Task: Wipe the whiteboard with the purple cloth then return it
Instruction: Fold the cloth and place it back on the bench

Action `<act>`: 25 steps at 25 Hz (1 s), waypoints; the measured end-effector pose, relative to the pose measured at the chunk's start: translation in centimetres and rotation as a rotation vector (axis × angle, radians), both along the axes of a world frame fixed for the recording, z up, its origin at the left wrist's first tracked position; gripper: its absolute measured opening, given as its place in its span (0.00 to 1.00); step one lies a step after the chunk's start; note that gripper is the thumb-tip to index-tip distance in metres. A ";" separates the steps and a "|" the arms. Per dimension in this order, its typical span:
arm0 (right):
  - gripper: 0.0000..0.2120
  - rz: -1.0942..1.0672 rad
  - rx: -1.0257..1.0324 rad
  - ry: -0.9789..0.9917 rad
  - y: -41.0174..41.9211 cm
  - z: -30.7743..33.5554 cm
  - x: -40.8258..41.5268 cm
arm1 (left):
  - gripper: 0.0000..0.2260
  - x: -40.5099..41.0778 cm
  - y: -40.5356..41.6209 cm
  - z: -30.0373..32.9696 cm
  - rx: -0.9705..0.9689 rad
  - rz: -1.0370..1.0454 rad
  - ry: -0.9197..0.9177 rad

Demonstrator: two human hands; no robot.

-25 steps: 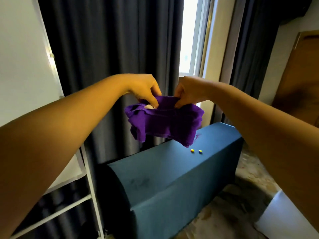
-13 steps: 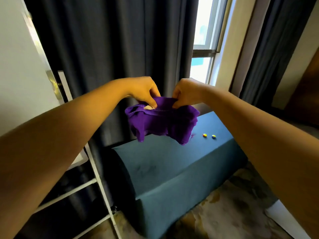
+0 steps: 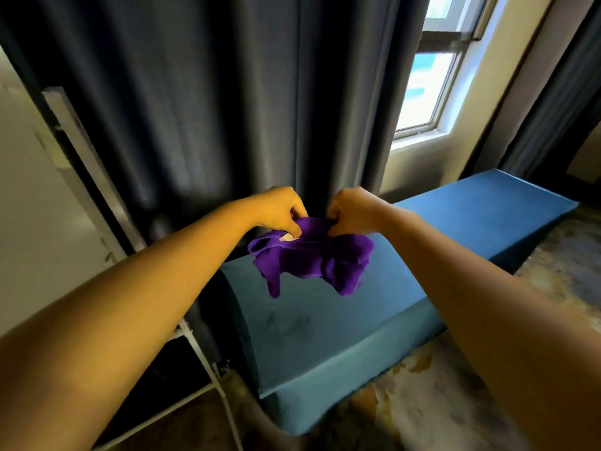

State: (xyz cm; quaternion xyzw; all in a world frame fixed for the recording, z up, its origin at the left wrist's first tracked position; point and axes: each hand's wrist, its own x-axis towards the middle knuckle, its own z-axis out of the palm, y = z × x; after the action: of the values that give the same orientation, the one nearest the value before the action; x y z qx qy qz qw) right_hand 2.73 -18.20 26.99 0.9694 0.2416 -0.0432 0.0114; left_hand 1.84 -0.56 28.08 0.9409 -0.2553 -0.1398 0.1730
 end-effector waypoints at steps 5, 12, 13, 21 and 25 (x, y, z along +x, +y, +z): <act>0.12 0.019 0.027 0.132 0.2 -7.6 3.0 | 0.05 2.0 0.2 -7.9 -0.015 0.116 0.057; 0.12 0.043 0.010 0.308 1.3 -18.0 4.6 | 0.14 2.8 0.8 -19.0 -0.060 0.253 0.180; 0.12 0.045 0.012 0.320 1.4 -19.3 4.7 | 0.16 2.9 0.9 -20.4 -0.071 0.284 0.205; 0.11 0.034 0.003 0.376 2.1 -26.7 4.1 | 0.19 2.3 0.6 -28.2 0.001 0.381 0.284; 0.11 -0.007 0.022 0.407 2.3 -27.5 3.6 | 0.20 1.7 0.3 -29.3 0.037 0.384 0.285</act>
State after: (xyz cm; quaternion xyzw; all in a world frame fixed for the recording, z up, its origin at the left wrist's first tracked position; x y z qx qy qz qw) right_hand 6.33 -15.89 -0.53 0.9415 0.2360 -0.2356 -0.0483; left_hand 3.59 -0.25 -1.22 0.9460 -0.0419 -0.2402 0.2135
